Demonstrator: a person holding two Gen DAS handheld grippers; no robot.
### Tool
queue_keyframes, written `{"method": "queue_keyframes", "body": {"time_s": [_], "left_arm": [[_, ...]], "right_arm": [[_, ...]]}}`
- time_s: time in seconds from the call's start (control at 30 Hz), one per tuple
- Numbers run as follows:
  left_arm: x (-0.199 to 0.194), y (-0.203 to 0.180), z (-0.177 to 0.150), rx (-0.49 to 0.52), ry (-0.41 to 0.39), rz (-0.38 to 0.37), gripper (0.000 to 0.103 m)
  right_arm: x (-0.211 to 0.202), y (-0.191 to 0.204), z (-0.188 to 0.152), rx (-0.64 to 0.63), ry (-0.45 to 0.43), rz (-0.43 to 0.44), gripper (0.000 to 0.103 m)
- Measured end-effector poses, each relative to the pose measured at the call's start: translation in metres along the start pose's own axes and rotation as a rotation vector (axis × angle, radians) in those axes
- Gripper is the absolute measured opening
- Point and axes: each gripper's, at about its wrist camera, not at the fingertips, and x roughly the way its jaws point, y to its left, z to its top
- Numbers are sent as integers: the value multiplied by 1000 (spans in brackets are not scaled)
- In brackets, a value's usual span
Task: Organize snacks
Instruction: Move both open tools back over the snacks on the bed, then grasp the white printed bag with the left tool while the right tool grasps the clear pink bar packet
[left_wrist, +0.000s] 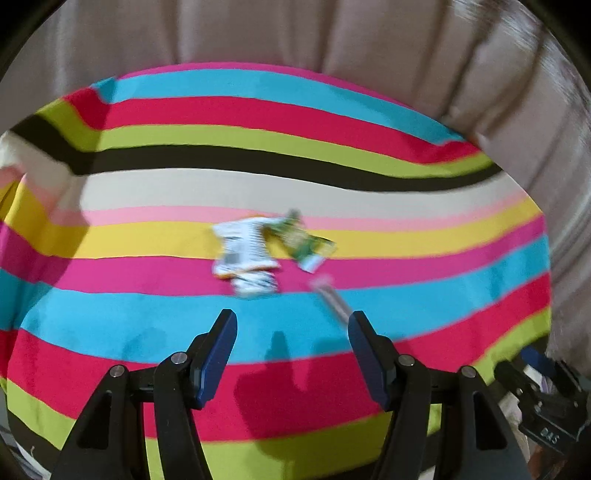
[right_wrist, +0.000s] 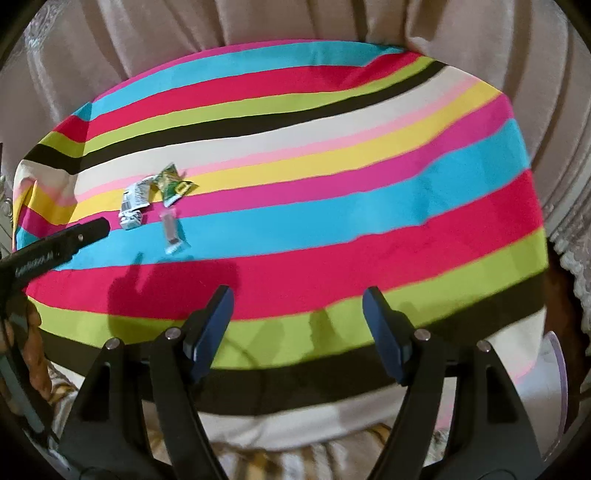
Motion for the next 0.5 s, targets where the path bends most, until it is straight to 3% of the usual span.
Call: {"method": "queue_keyframes", "body": {"time_s": [0.27,0.5], "left_arm": [[37,27,24,-72,31,-47,63],[73,34,45,-81,54,-17,63]], "right_arm": [[35,45,23,-79,14,47,75],[65,83,28,-181,21,98,75]]}}
